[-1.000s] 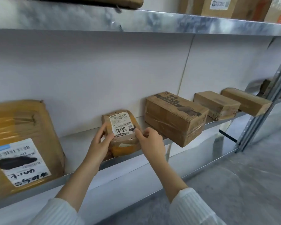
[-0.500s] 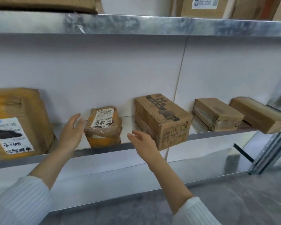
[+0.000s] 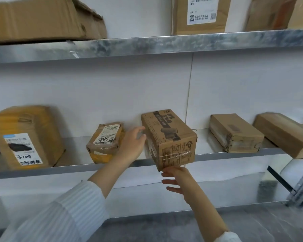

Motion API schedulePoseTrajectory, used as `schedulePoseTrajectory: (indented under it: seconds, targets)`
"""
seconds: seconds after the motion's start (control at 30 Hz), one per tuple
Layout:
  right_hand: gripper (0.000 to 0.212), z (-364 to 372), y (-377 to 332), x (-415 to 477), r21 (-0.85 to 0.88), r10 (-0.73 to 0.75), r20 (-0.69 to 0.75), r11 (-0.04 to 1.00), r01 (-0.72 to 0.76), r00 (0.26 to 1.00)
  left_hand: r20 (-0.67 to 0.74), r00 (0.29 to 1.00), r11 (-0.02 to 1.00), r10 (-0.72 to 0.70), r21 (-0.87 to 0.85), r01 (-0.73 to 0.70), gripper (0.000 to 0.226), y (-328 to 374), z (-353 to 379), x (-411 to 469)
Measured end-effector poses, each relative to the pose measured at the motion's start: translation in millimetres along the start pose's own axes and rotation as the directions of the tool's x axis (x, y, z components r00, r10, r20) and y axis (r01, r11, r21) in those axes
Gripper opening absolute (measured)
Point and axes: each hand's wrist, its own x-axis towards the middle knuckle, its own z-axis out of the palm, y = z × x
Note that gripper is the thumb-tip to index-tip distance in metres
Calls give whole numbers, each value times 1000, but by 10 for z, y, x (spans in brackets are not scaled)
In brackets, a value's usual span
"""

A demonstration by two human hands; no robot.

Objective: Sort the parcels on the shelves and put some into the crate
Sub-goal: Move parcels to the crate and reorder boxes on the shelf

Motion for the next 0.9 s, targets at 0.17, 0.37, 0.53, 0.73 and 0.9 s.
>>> schedulePoseTrajectory:
  seconds: [0.17, 0.37, 0.53, 0.73, 0.9]
  targets:
    - [32, -146, 157, 280, 415, 176, -86, 901, -125, 981, -16, 996, 985, -84, -152, 81, 44, 96, 428, 360]
    - [63, -294, 97, 408, 745, 148, 31, 656, -122, 988, 23, 987, 962, -161, -219, 163, 46, -6, 671, 590]
    - [72, -321, 26, 415, 750, 134, 50, 650, -126, 990, 31, 986, 949, -166, -268, 168, 48, 19, 659, 578]
    - [64, -510, -124, 236, 729, 107, 11, 679, -81, 994, 120, 981, 876, -153, -444, 191, 51, 80, 582, 423]
    - [56, -711, -260, 76, 641, -9, -75, 766, 55, 997, 183, 972, 797, -144, -561, 224, 42, 43, 555, 355]
